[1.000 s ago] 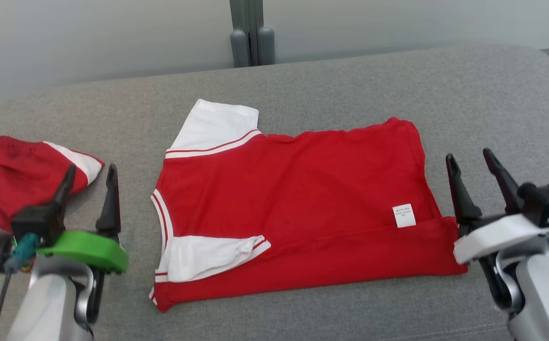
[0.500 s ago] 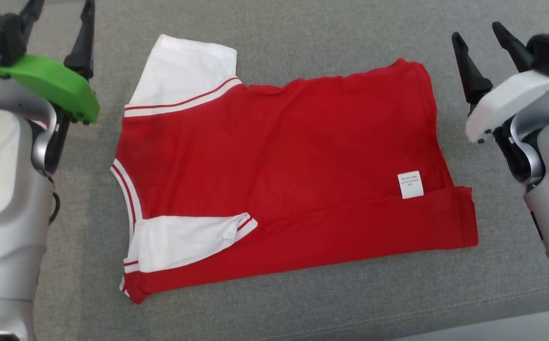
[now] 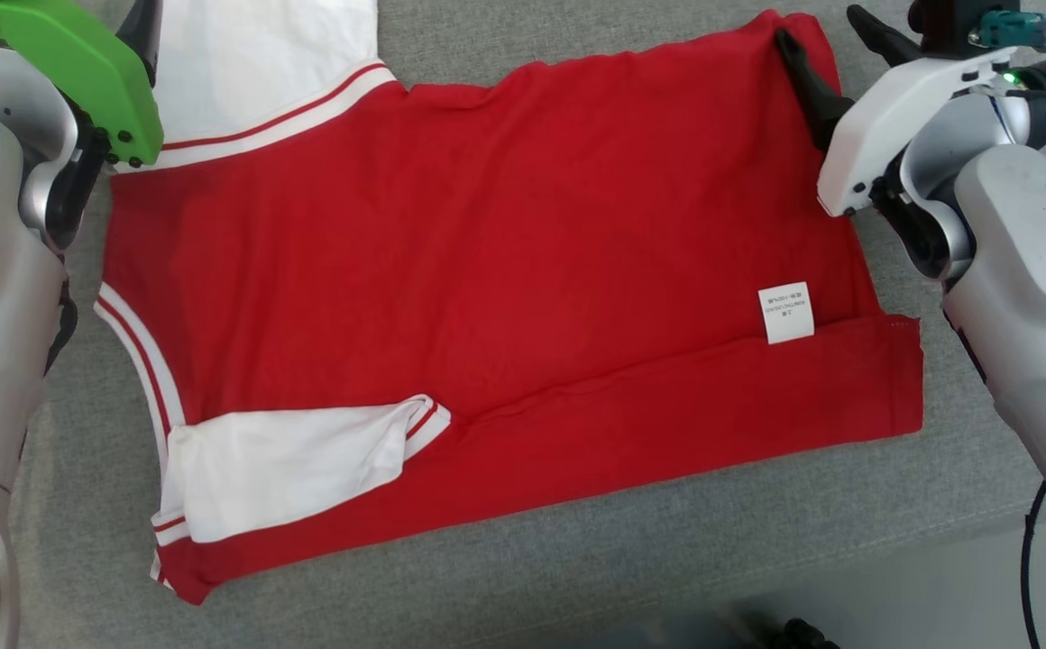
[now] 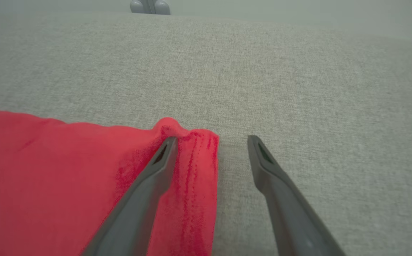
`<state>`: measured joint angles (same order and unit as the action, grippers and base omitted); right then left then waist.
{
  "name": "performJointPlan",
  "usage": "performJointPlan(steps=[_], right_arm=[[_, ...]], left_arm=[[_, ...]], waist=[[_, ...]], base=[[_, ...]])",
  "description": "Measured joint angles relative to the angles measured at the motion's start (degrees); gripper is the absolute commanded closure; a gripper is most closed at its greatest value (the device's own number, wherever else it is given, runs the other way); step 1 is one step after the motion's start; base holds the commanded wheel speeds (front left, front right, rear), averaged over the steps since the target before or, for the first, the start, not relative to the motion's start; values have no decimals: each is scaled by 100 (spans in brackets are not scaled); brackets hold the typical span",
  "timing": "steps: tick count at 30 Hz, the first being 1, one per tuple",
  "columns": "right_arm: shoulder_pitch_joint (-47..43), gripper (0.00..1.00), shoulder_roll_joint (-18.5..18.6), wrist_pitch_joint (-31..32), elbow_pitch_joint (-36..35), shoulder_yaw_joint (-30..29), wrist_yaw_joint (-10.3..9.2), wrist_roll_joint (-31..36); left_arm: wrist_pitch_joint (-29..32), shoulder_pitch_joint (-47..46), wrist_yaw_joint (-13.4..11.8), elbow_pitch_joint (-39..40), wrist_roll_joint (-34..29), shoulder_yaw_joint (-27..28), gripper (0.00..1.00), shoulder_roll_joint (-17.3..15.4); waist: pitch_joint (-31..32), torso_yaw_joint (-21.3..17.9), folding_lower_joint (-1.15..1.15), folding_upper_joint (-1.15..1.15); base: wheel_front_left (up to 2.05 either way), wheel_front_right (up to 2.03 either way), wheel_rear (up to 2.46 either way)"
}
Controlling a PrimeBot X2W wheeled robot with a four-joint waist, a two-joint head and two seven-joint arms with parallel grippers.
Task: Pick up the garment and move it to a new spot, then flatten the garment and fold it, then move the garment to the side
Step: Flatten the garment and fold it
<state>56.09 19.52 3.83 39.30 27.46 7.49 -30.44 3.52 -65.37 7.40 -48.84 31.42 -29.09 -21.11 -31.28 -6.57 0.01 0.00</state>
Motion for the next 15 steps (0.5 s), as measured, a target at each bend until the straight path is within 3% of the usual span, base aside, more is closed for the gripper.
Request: performJointPlan(steps=[15], right_arm=[[765, 0, -247, -320, 589, 1063, -1, -790]], left_arm=[[105, -692, 9, -983, 664, -756, 0, -89]], waist=[[-412, -387, 0, 0]], base=[[0, 0, 0]])
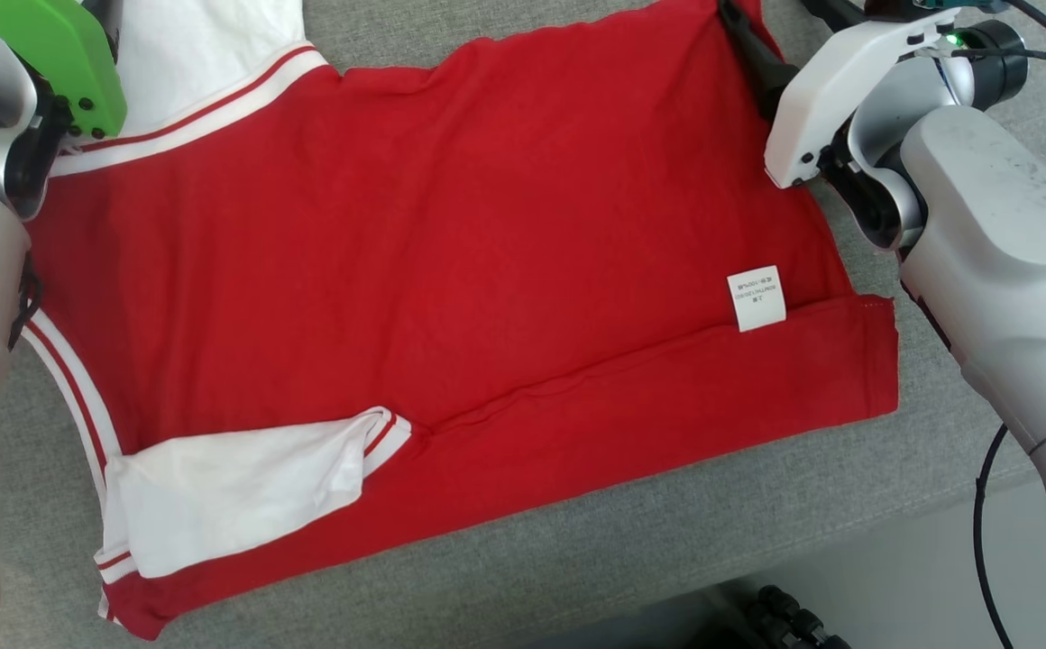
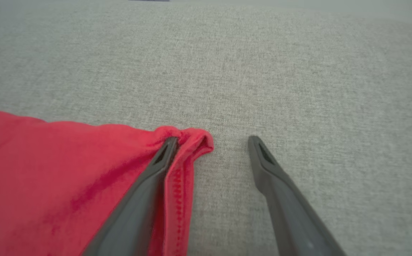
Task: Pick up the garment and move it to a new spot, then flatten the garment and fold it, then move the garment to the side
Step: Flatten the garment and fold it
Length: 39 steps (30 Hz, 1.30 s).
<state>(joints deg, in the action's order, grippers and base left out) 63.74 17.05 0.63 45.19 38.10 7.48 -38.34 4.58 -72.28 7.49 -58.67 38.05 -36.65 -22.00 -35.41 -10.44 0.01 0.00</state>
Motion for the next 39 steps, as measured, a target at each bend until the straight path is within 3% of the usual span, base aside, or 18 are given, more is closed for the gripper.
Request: performJointPlan(steps=[2, 3, 4, 9, 15, 22, 33, 39], right_arm=[[45, 41, 3, 0, 13, 114, 0, -90], [70, 91, 11, 2, 16, 198, 0, -167], [92, 100, 31, 2, 14, 267, 0, -249], [133, 100, 141, -109, 36, 509, 7, -461], [233, 100, 325, -789, 287, 488, 7, -490], [12, 100, 414, -1189, 491, 599, 5, -589], [-772, 100, 728, -1537, 468, 617, 5, -513], [-1304, 100, 884, -1567, 58, 9, 5, -144]], left_arm=[[40, -25, -1, -77, 94, -37, 6, 44], [24, -37, -1, -116, 157, -46, 88, 77], [3, -44, -1, -137, 187, -77, 100, 102], [-248, -46, 3, -141, 427, -219, 100, 218], [-815, -43, 3, -22, 768, -225, 100, 237], [-1328, 263, 3, 535, 1178, -438, 100, 226], [-1873, 1483, 3, 1882, 1677, -689, 100, 53], [-1946, 2500, -170, 2689, 1647, -427, 100, -33]], waist=[[-4, -10, 0, 0], [2, -4, 0, 0], [10, 5, 0, 0], [78, 74, 0, 0], [267, 186, 0, 0], [622, 341, 0, 0], [1148, 709, -1, 0], [1391, 862, -1, 0]], base=[[0, 0, 0], [0, 0, 0], [0, 0, 0], [0, 0, 0], [0, 0, 0], [0, 0, 0], [0, 0, 0], [0, 0, 0]])
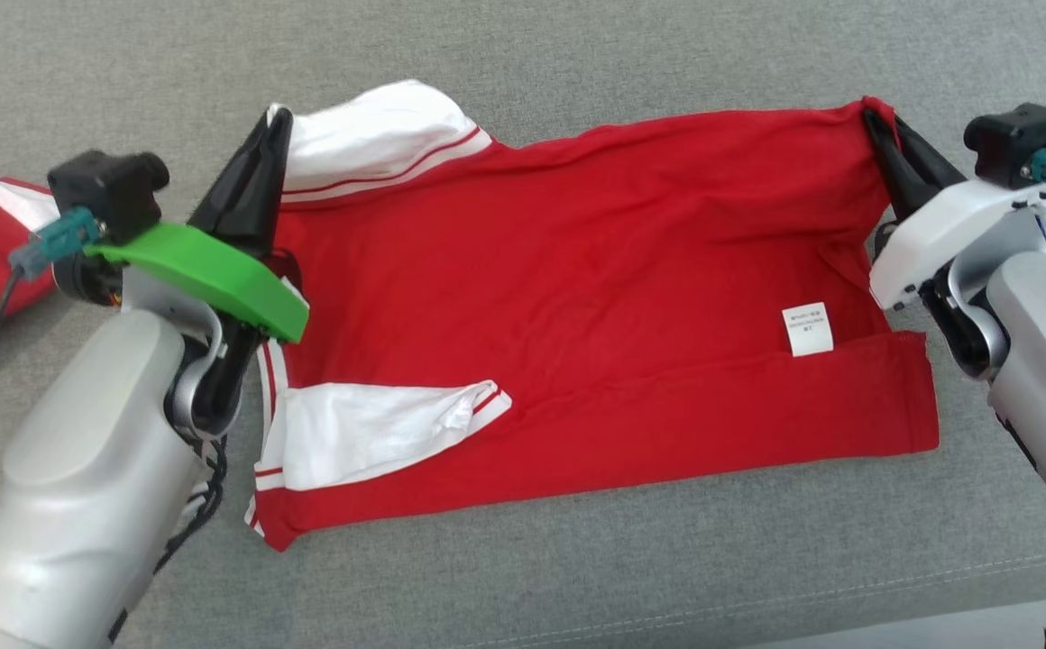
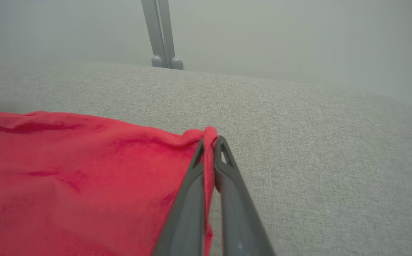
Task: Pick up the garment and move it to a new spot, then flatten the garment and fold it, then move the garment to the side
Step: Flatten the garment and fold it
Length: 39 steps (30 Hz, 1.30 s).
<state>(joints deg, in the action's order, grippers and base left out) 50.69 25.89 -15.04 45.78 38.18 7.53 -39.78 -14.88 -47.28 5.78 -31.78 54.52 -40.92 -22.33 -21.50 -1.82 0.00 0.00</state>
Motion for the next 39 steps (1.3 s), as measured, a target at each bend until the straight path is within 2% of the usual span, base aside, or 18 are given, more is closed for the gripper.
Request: performJointPlan(steps=[9, 18, 19, 20, 21, 22, 23, 24, 25, 33, 39], right_arm=[[-1144, 100, -73, -2, -770, -1388, 0, 915], [-2029, 100, -420, -2, -1291, -2124, 0, 1305], [-2118, 57, -463, -1, -1339, -2185, 0, 1324], [-2185, 34, -493, -2, -1384, -2232, 0, 1327], [-2266, 3, -533, -2, -1435, -2293, 0, 1337], [-2349, 0, -571, -1, -1490, -2363, 0, 1343], [-2432, 0, -601, -2, -1532, -2429, 0, 1362], [-2502, 0, -617, -2, -1563, -2483, 0, 1373], [-2593, 0, -642, -1, -1618, -2546, 0, 1373], [-3144, 0, -714, -1, -2138, -2859, 0, 1369], [-3184, 0, -720, -2, -2079, -2925, -1, 1307]], left_arm=[[-15, 1647, -455, 1306, -488, 806, 100, 41], [-16, 2855, -583, 1801, -739, 1204, 100, 377], [-16, 2978, -583, 1815, -778, 1233, 100, 435], [-16, 3069, -586, 1822, -813, 1266, 100, 476], [-16, 3169, -584, 1824, -826, 1305, 100, 525], [-16, 3254, -575, 1812, -831, 1329, 100, 572], [-16, 3325, -571, 1789, -880, 1356, 80, 612], [-16, 3376, -560, 1775, -929, 1391, 53, 645], [-16, 3422, -545, 1763, -972, 1446, 0, 693], [-25, 3801, -480, 1893, -1513, 2234, 0, 1087], [-25, 3912, -376, 2033, -2192, 2913, 0, 1350]], waist=[[206, 103, 0, 0], [416, 107, 0, 0], [443, 107, 0, 0], [462, 106, 0, 0], [487, 103, 0, 0], [511, 100, 0, 0], [535, 98, 0, 0], [554, 96, 0, 0], [578, 94, 0, 0], [781, 84, 0, 0], [861, 81, 0, 0]], base=[[0, 0, 0], [0, 0, 0], [0, 0, 0], [0, 0, 0], [0, 0, 0], [0, 0, 0], [0, 0, 0], [0, 0, 0], [0, 0, 0], [0, 0, 0], [0, 0, 0]])
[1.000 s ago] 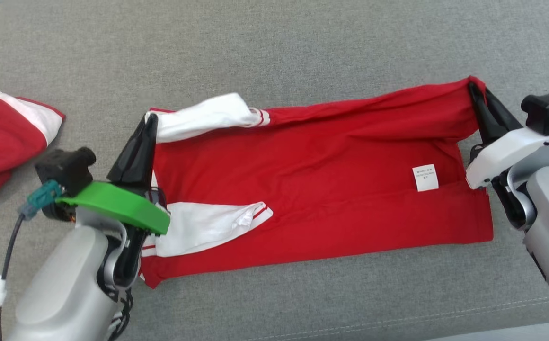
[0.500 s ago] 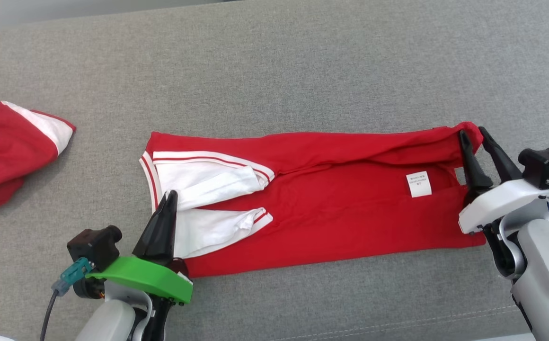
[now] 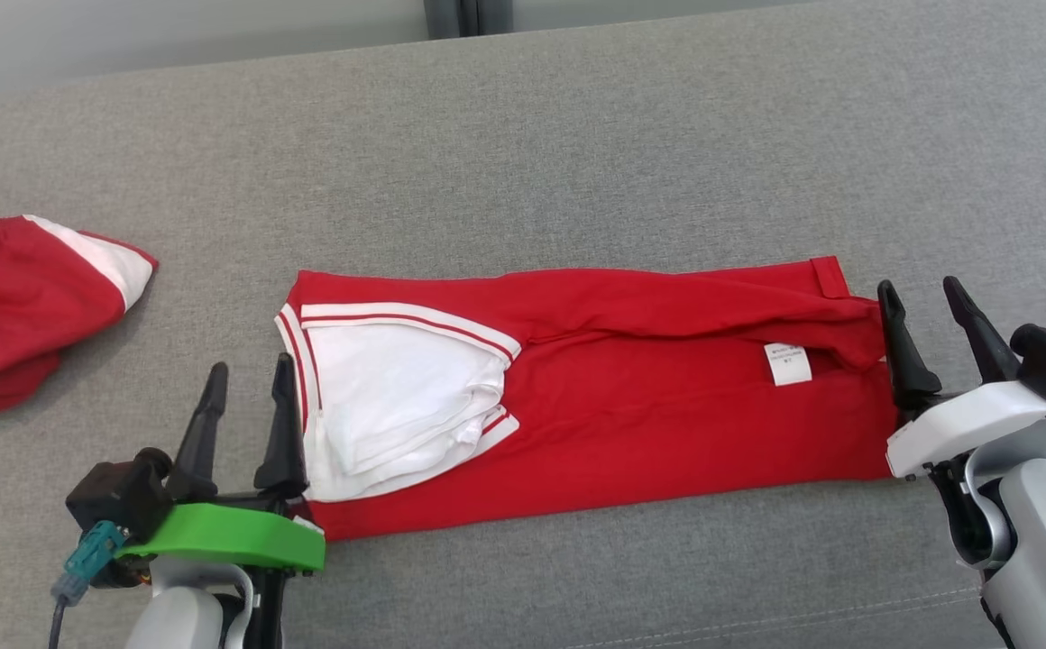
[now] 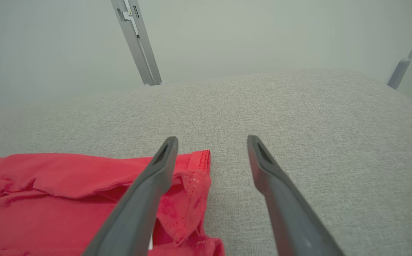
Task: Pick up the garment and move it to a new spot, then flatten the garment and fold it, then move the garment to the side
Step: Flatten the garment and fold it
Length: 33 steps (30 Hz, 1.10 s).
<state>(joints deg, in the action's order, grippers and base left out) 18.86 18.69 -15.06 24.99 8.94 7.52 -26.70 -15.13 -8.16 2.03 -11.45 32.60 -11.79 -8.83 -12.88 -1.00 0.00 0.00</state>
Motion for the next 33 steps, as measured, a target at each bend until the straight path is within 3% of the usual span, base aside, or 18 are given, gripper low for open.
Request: performJointPlan(steps=[9, 18, 19, 20, 21, 22, 29, 33], right_arm=[[353, 0, -201, 10, 1082, 202, 0, -326], [672, 0, -428, 103, 2117, 671, 0, -804], [677, 33, -435, 102, 2158, 708, 0, -847], [685, 51, -438, 102, 2213, 757, 0, -902], [689, 60, -434, 101, 2254, 818, -1, -950], [689, 100, -436, 100, 2279, 864, -1, -1004], [683, 100, -415, 59, 2423, 1083, 4, -1355], [705, 100, -145, 49, 2512, 980, 9, -1506]], left_arm=[[0, 82, 120, 112, -1168, 866, 0, 380], [0, 114, 332, 8, -1574, 1244, 0, 569], [0, 114, 349, -1, -1592, 1260, 0, 571], [0, 115, 353, -5, -1623, 1282, 0, 575], [0, 118, 358, -5, -1647, 1305, 0, 578], [0, 121, 360, -4, -1670, 1323, 0, 580], [0, 221, 403, -4, -1812, 1452, 0, 589], [0, 254, 403, -10, -1858, 1460, 0, 592]], waist=[[-21, 154, 0, 0], [-52, 258, 0, 0], [-45, 263, 0, 0], [-36, 268, 0, 0], [-22, 272, 0, 0], [-11, 273, 0, 0], [126, 229, 0, 0], [228, 199, 0, 0]], base=[[0, 0, 0], [0, 0, 0], [0, 0, 0], [0, 0, 0], [0, 0, 0], [0, 0, 0], [0, 0, 0], [0, 0, 0]])
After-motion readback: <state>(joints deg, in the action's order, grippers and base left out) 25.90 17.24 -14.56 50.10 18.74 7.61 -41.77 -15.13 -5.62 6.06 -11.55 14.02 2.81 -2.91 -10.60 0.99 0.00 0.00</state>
